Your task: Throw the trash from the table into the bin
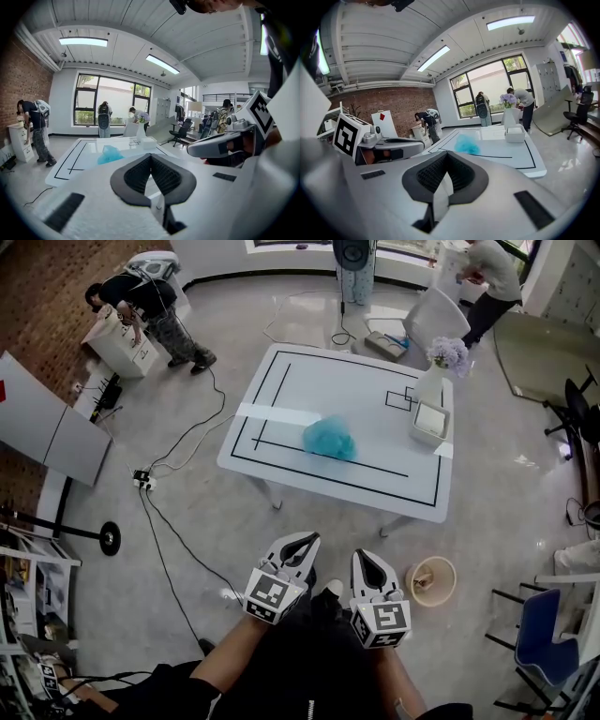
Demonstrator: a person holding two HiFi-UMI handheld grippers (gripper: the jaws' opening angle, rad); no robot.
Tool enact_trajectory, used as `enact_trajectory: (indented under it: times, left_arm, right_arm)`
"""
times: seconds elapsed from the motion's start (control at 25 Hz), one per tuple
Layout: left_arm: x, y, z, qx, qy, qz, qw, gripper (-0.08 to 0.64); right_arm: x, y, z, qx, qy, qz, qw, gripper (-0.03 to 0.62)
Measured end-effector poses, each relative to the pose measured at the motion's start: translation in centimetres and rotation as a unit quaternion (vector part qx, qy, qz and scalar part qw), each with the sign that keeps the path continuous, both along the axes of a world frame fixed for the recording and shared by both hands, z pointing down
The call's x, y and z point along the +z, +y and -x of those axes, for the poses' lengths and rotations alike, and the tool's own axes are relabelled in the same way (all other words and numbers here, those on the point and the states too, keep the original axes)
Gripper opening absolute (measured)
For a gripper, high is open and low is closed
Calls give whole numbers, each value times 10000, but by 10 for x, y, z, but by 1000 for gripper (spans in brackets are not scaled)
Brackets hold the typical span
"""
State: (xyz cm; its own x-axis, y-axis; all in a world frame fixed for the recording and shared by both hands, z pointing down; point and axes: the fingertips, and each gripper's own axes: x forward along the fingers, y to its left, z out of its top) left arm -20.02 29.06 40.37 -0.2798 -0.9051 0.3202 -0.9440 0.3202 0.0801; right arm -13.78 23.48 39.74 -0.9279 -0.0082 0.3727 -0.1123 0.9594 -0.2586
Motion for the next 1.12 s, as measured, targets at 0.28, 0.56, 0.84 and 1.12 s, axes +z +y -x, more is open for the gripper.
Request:
enact_trajectory:
  times: [0.28,0.56,0.84,1.12]
  left_arm:
    - [0,-9,13,26,-18,19,10000,6]
    - [3,-30,41,14,66,12,10000,6]
    - [18,-54,78,91,276,-55,9996,6]
    - [30,-80,130,211,283,66,9994,6]
  right_arm:
    - [-2,-11,11,22,17,-21,10000,9]
    - [2,-29,33,54,115,-67,9999,9]
    - [13,-48,71,44,342,-125,9993,9]
    - [18,-72,127,65,438,-123,9989,9]
